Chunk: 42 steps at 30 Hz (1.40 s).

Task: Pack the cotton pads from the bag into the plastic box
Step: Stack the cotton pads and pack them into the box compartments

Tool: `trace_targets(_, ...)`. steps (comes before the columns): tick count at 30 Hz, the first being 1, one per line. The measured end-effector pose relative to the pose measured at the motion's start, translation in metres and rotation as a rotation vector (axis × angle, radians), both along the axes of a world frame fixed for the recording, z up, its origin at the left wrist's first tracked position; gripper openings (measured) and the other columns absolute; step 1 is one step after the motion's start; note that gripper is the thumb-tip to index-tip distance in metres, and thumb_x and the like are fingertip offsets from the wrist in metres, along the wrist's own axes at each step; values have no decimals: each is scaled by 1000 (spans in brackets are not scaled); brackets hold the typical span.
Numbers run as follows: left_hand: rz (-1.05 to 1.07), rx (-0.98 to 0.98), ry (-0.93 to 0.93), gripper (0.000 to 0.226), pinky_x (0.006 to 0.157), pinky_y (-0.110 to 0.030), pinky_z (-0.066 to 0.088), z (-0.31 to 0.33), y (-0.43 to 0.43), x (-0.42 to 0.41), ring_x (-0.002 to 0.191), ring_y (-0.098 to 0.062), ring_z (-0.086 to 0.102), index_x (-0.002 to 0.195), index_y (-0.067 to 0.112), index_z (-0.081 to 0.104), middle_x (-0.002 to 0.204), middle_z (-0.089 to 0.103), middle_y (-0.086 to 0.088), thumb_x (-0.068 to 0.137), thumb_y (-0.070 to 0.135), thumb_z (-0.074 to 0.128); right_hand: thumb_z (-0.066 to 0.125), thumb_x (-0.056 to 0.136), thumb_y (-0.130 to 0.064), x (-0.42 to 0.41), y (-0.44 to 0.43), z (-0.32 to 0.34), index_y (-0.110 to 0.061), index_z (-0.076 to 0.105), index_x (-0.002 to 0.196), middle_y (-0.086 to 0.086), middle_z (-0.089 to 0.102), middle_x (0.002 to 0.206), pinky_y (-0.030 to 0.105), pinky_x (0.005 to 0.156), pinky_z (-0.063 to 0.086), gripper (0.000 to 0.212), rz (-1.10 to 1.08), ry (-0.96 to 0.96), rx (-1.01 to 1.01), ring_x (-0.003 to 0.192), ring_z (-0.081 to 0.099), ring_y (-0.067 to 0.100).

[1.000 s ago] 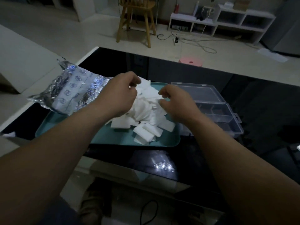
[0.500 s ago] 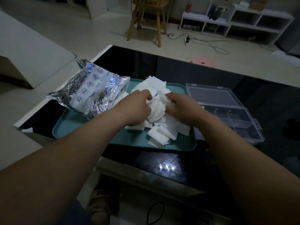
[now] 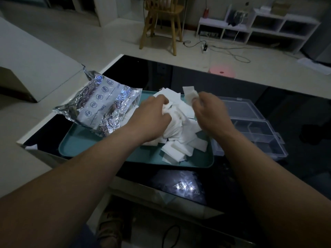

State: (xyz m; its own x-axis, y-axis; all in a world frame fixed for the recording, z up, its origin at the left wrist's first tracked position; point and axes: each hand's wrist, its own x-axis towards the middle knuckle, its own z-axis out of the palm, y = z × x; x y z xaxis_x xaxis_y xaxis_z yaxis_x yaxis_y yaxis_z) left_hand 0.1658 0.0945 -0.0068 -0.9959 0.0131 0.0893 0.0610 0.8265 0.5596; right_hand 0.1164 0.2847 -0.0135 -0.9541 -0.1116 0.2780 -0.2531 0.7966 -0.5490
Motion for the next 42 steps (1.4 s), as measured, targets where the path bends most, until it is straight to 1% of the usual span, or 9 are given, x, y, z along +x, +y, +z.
trace_targets(5,33,665,-100,43,89,-35,57,20,17,6,101,-19,67,145,37,44,117,64,2,103,35,53,52,99,-22,35,0,21,-7,64,82,11,66,76,39,61,47,25,124,-167,-150,65,58,23)
trace_targets(8,78,899,-257,23,82,-41,63,15,25,11,100,-28,71,125,24,61,116,69,-10,105,28,49,56,98,-21,51,-2,22,-9,71,89,9,73,82,39,66,55,21,212,-363,-261,67,68,16)
trace_targets(11,135,883,-220,19,62,-29,58,9,21,11,89,-27,68,97,12,65,107,70,-17,105,19,50,59,100,-23,56,-5,20,-11,70,94,6,75,85,38,68,58,17,225,-399,-306,70,73,15)
trace_targets(18,273,915,-103,16,51,-21,49,14,2,8,66,-16,59,92,14,69,82,65,-5,102,18,57,57,106,-21,52,-5,20,-7,66,99,11,76,86,41,69,63,18,14,-360,-471,71,77,18)
trace_targets(24,130,946,-204,14,74,-33,52,14,10,14,79,-17,62,90,19,69,89,68,-3,101,21,61,49,109,-13,57,-16,26,0,68,107,19,76,93,39,69,61,23,146,-533,-621,76,78,27)
trace_targets(32,164,1040,-241,7,67,-31,57,13,17,18,78,-22,64,95,17,69,87,69,-8,100,18,63,45,110,-17,60,-25,21,1,70,107,23,77,92,38,68,62,31,162,-638,-814,82,77,34)
trace_targets(38,213,1211,-249,20,66,-29,61,19,21,22,73,-13,71,120,24,63,94,76,1,100,27,65,58,100,-19,62,-31,17,-13,72,89,-1,71,77,29,60,57,19,113,-204,-316,70,68,7)
trace_targets(40,150,1238,-299,38,73,-33,62,22,25,24,79,-12,74,135,36,52,90,79,6,99,37,65,59,101,-23,65,-35,20,-22,63,90,-12,62,75,14,58,46,11,112,-55,-235,70,59,-7)
trace_targets(42,115,1263,-315,42,66,-32,60,25,28,24,77,-8,74,141,36,46,83,78,9,102,34,61,62,100,-28,67,-37,23,-23,60,97,-14,62,80,14,61,46,6,163,-23,-229,74,59,-6)
